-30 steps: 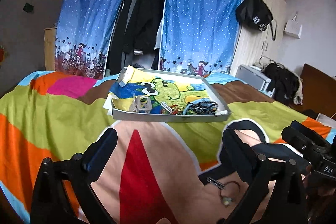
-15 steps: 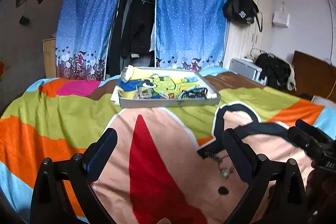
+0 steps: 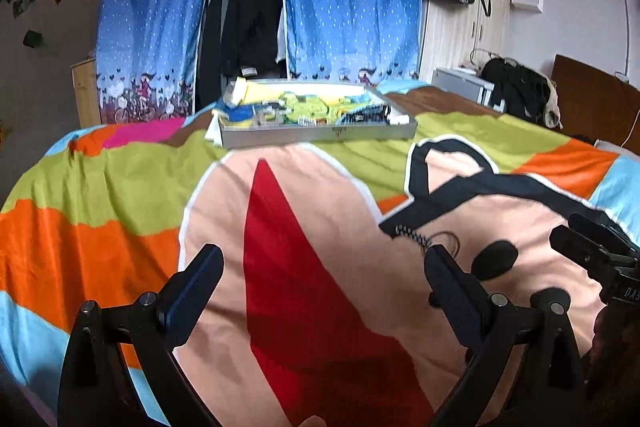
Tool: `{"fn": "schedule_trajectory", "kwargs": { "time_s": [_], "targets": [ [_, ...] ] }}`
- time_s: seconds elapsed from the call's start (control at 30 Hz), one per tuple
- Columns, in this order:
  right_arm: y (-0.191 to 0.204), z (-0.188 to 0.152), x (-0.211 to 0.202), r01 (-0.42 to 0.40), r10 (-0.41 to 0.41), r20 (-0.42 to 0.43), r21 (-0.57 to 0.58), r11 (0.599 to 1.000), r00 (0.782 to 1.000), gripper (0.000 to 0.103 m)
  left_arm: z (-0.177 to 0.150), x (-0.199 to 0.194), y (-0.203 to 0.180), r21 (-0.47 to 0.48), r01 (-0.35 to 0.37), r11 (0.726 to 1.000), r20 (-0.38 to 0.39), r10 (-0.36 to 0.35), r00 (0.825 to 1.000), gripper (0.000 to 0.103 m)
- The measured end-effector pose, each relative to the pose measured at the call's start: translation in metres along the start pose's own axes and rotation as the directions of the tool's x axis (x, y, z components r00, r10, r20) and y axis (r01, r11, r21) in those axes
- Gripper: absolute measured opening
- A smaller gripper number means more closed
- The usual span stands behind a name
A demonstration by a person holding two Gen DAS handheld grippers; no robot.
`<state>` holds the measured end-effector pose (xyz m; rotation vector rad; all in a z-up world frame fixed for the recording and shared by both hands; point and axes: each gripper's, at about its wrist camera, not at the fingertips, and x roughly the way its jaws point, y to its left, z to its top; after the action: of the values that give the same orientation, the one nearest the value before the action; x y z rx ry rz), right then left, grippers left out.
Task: Organize jewelry
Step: 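Move both tools back over the brown cord necklace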
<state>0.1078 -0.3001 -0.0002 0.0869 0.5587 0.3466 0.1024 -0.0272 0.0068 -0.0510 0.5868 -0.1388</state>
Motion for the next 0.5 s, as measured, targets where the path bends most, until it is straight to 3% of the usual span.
{"fn": "schedule_trajectory", "kwargs": {
  "time_s": [0.5],
  "targets": [
    [-0.011, -0.045, 0.029, 0.073, -0.061, -0.19, 0.057, 0.996, 0.98, 0.103, -0.041, 0.034, 0.01, 0.005, -0.026, 1.0, -0.175, 0.027, 0.984, 0.098]
  ]
}}
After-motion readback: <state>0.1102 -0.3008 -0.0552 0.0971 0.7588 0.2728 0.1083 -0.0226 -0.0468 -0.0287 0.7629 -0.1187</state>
